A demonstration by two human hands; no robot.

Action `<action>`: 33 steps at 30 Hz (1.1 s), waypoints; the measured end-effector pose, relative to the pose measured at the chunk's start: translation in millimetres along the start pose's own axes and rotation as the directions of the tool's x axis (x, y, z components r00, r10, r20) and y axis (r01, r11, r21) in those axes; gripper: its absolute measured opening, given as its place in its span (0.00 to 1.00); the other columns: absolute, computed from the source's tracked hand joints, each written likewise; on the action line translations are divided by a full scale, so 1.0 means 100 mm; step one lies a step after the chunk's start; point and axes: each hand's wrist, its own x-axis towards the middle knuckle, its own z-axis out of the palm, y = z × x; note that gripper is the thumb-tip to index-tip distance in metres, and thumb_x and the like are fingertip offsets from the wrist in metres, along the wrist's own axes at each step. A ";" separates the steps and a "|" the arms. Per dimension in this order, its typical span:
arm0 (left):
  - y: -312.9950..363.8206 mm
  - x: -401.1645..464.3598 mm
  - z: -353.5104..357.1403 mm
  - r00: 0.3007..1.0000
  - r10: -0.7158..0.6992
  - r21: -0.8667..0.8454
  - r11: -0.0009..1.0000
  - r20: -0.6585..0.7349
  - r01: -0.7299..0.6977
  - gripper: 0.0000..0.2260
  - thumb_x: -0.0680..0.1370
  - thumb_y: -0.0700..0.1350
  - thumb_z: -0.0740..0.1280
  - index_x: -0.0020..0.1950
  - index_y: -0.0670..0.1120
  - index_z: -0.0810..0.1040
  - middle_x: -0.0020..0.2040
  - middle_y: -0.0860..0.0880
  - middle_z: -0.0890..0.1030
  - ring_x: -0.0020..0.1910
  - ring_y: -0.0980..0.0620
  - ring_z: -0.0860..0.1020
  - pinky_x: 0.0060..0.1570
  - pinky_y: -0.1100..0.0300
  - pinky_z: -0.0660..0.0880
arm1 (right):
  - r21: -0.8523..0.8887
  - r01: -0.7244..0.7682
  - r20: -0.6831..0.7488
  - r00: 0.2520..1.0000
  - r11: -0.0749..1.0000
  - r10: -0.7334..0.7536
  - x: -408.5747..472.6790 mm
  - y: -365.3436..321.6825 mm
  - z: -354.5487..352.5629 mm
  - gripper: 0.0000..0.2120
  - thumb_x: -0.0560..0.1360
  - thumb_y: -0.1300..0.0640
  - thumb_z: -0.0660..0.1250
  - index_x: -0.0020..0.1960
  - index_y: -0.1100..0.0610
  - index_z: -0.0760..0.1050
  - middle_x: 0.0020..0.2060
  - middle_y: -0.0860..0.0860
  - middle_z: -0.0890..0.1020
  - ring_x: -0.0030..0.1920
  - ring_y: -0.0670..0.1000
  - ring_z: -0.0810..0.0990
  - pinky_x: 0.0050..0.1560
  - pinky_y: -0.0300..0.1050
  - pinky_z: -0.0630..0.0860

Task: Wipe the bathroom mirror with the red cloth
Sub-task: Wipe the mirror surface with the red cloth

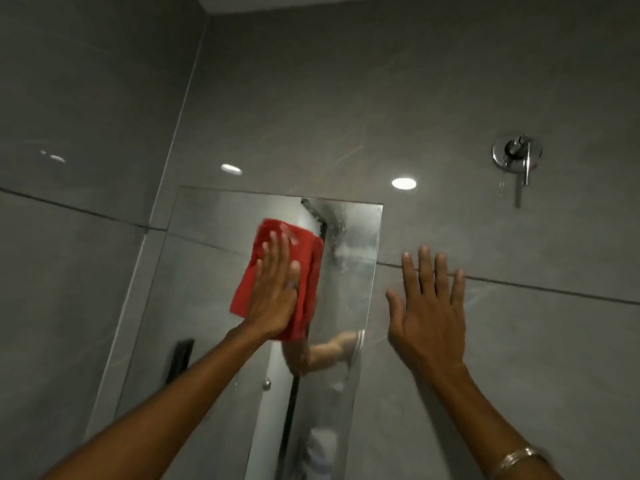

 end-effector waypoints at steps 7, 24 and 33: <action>-0.14 0.47 0.31 0.965 0.177 0.406 0.910 -0.191 -0.086 0.28 0.86 0.60 0.38 0.84 0.52 0.37 0.86 0.49 0.43 0.85 0.50 0.41 0.83 0.41 0.44 | -0.080 0.034 -0.150 0.988 0.996 -0.046 0.03 0.09 0.26 0.35 0.85 0.38 0.43 0.88 0.53 0.48 0.87 0.55 0.47 0.87 0.58 0.44 0.86 0.63 0.43; 0.62 1.07 0.34 0.800 0.572 0.519 0.635 0.182 -0.572 0.29 0.86 0.61 0.46 0.85 0.52 0.49 0.86 0.48 0.50 0.85 0.46 0.45 0.82 0.41 0.44 | -0.040 -0.012 -0.219 0.976 0.999 0.002 -0.06 0.09 0.36 0.31 0.87 0.44 0.47 0.88 0.51 0.49 0.87 0.54 0.48 0.87 0.57 0.45 0.86 0.62 0.46; 0.54 0.77 0.35 0.671 0.658 0.523 0.460 0.342 -0.718 0.28 0.86 0.61 0.45 0.85 0.53 0.52 0.86 0.48 0.51 0.85 0.45 0.47 0.82 0.40 0.45 | -0.029 -0.043 -0.214 0.976 0.999 0.036 -0.33 0.04 0.43 0.31 0.87 0.44 0.46 0.88 0.53 0.47 0.87 0.55 0.48 0.87 0.58 0.45 0.86 0.63 0.46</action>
